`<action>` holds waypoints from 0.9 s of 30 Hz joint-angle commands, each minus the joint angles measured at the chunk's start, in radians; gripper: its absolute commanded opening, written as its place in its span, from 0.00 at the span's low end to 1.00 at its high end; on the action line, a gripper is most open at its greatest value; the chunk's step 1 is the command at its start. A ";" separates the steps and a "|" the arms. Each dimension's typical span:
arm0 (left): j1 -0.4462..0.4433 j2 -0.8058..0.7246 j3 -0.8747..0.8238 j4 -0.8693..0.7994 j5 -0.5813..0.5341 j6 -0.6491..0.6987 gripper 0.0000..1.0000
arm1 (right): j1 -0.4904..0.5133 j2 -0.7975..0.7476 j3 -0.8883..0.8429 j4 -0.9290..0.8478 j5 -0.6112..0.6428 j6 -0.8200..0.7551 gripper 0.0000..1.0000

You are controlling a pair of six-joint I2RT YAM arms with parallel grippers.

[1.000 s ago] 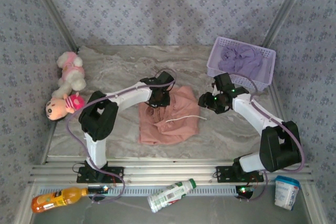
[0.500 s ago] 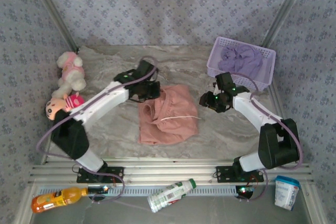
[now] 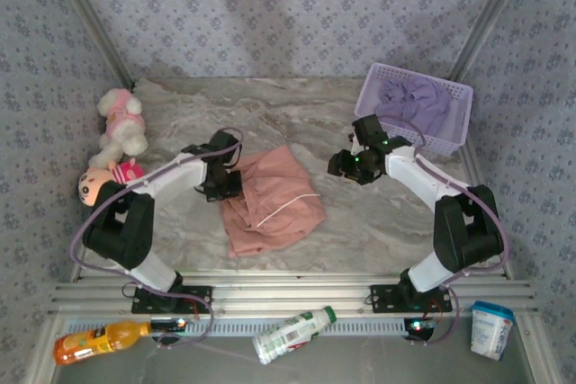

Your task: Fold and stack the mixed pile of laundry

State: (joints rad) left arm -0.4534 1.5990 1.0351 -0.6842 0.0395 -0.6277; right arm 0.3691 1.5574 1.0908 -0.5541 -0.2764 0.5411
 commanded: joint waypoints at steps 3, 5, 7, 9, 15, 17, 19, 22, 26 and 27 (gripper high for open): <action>0.005 0.016 0.012 0.000 -0.018 0.044 0.00 | 0.106 0.055 0.087 -0.023 -0.002 -0.025 0.55; 0.006 0.028 -0.026 0.036 -0.014 0.034 0.00 | 0.154 0.083 0.093 -0.007 -0.019 -0.032 0.54; 0.005 0.030 -0.055 0.049 -0.005 0.016 0.00 | 0.211 0.106 0.093 0.008 -0.049 -0.060 0.51; 0.005 0.025 -0.073 0.067 0.000 -0.003 0.00 | 0.274 0.097 0.066 0.010 -0.020 -0.104 0.52; 0.005 0.056 -0.042 0.068 -0.001 -0.022 0.00 | 0.337 -0.005 -0.068 -0.013 0.098 -0.121 0.83; 0.005 0.072 -0.012 0.046 0.005 -0.021 0.00 | 0.338 -0.013 -0.094 -0.007 0.108 -0.111 0.84; 0.004 0.072 0.026 0.016 0.026 -0.022 0.00 | 0.339 0.005 -0.112 0.017 0.119 -0.092 0.82; 0.004 0.040 0.090 -0.047 0.069 -0.025 0.00 | 0.344 0.073 -0.101 0.018 0.183 -0.047 0.75; 0.005 -0.037 0.156 -0.156 0.075 -0.016 0.00 | 0.331 0.153 -0.042 -0.042 0.276 0.016 0.75; 0.006 -0.059 0.160 -0.184 0.067 -0.013 0.00 | 0.330 0.158 -0.035 -0.043 0.283 0.021 0.76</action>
State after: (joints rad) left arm -0.4515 1.6230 1.1503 -0.7422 0.0902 -0.6403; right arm 0.7067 1.6897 1.0164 -0.5529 -0.0875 0.5079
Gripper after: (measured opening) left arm 0.054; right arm 0.754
